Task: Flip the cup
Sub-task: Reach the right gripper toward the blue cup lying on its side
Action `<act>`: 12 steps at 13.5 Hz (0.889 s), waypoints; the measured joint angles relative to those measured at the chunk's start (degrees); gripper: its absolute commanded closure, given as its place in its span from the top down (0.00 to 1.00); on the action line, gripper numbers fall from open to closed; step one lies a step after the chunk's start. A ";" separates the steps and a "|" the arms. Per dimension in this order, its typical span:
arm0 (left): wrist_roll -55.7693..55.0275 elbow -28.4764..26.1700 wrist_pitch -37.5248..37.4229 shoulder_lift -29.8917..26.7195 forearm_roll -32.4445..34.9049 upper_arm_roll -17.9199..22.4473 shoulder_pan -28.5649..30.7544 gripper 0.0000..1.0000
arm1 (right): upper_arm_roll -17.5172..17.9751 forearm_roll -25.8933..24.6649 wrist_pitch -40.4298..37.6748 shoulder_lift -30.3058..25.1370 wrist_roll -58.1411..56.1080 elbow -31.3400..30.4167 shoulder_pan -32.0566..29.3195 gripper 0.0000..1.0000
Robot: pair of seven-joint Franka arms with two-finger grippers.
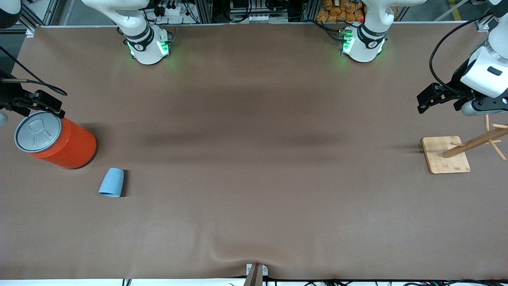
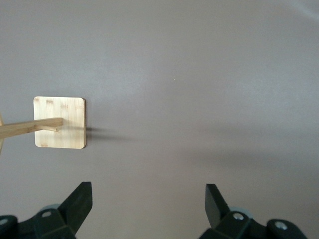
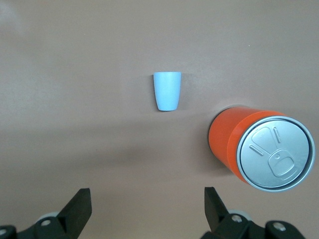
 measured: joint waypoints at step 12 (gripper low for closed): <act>5.20 2.67 -3.64 0.02 -1.34 0.03 0.06 1.00 | -0.27 0.01 6.29 7.21 -0.15 -2.55 -0.66 1.00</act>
